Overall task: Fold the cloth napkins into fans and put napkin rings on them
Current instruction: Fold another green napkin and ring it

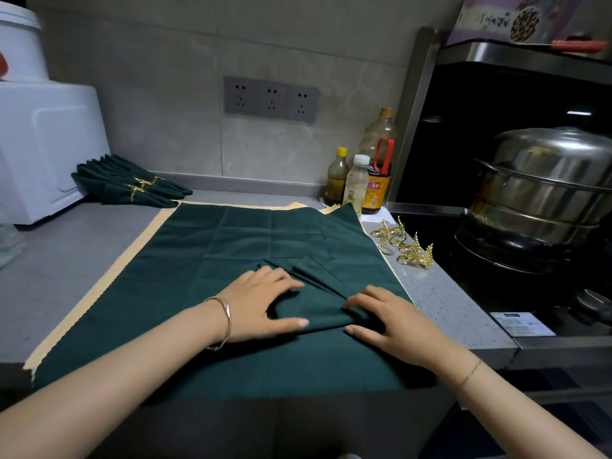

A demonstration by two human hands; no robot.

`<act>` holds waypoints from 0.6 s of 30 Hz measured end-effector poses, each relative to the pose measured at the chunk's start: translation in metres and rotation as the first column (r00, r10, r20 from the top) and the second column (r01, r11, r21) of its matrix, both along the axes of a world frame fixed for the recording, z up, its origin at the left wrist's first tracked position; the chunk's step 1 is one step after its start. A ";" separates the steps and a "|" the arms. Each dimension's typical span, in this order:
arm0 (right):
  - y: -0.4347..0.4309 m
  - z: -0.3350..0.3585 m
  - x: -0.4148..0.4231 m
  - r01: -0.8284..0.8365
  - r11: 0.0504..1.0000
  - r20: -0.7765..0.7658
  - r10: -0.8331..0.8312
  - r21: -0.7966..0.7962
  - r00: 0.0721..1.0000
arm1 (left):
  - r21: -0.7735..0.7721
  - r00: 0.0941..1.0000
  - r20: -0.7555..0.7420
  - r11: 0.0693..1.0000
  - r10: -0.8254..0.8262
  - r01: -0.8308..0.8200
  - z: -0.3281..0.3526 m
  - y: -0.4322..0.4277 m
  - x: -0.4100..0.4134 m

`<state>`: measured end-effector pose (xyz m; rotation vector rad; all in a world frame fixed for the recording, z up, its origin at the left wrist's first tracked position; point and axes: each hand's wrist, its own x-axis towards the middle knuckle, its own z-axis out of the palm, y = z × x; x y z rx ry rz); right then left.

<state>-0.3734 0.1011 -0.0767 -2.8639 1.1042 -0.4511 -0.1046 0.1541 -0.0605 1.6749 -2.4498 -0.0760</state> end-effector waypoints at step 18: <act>-0.006 0.009 0.017 0.117 0.991 -0.001 -0.117 -0.057 0.993 | -0.220 0.997 0.073 0.975 0.014 0.002 -0.009 -0.008 0.012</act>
